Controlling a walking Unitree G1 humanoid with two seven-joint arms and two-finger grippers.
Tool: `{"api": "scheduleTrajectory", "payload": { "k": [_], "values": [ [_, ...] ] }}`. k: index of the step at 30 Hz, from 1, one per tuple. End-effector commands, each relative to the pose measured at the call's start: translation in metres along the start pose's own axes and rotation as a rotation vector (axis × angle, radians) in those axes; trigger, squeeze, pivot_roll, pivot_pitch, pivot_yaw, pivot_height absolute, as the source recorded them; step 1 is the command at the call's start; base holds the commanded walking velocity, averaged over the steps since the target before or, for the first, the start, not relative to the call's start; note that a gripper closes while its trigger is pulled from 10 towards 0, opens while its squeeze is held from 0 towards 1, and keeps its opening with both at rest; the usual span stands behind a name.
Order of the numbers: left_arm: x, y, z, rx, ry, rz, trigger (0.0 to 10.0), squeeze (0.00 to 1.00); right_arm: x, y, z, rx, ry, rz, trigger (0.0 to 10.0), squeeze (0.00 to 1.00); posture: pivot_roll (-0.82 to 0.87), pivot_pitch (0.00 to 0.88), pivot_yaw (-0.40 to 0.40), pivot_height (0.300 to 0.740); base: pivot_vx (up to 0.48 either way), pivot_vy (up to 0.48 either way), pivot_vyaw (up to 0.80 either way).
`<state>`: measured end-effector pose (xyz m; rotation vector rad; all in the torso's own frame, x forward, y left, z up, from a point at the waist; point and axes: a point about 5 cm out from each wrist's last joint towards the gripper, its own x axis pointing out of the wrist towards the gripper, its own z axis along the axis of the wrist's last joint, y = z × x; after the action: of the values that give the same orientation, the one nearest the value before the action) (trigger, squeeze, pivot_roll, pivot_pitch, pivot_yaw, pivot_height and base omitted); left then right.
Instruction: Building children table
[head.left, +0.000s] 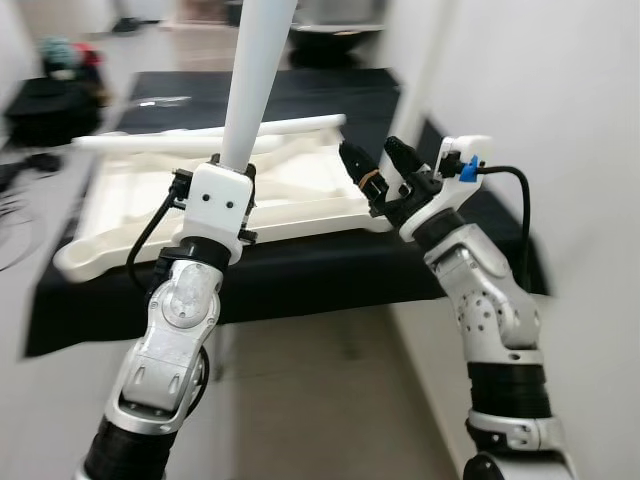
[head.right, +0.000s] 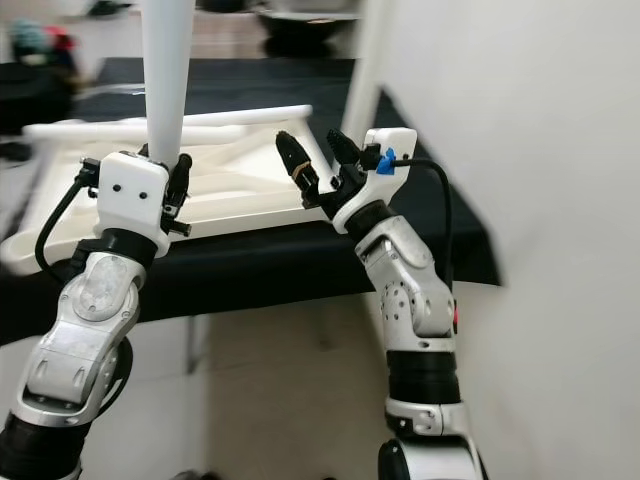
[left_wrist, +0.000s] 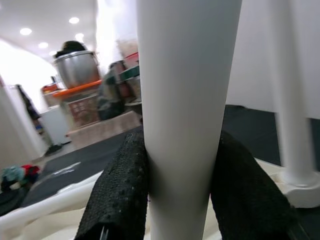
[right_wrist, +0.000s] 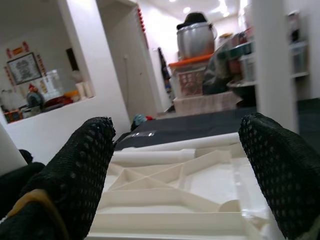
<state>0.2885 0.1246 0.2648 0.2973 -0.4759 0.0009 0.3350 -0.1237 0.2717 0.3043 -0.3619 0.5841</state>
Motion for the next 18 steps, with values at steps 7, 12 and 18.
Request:
{"api": "scheduleTrajectory", "payload": {
  "k": [7,12,18],
  "values": [
    [-0.002,-0.001,0.006,-0.021,-0.002,0.008,10.0,0.0,0.005,0.007,0.005,-0.028,-0.024,0.037,10.0,0.0,0.02,0.143,-0.064,0.74,0.0,0.0,-0.34],
    [-0.001,0.001,0.007,-0.026,0.007,0.018,10.0,0.0,0.006,0.013,0.009,0.009,-0.033,0.07,10.0,0.0,0.02,0.146,-0.065,0.74,0.0,0.0,0.0],
    [-0.001,0.0,0.007,-0.03,0.012,0.017,10.0,0.0,0.006,0.015,0.013,0.013,-0.045,0.091,10.0,0.0,0.01,0.148,-0.064,0.74,0.0,0.0,0.0]
  ]
}}
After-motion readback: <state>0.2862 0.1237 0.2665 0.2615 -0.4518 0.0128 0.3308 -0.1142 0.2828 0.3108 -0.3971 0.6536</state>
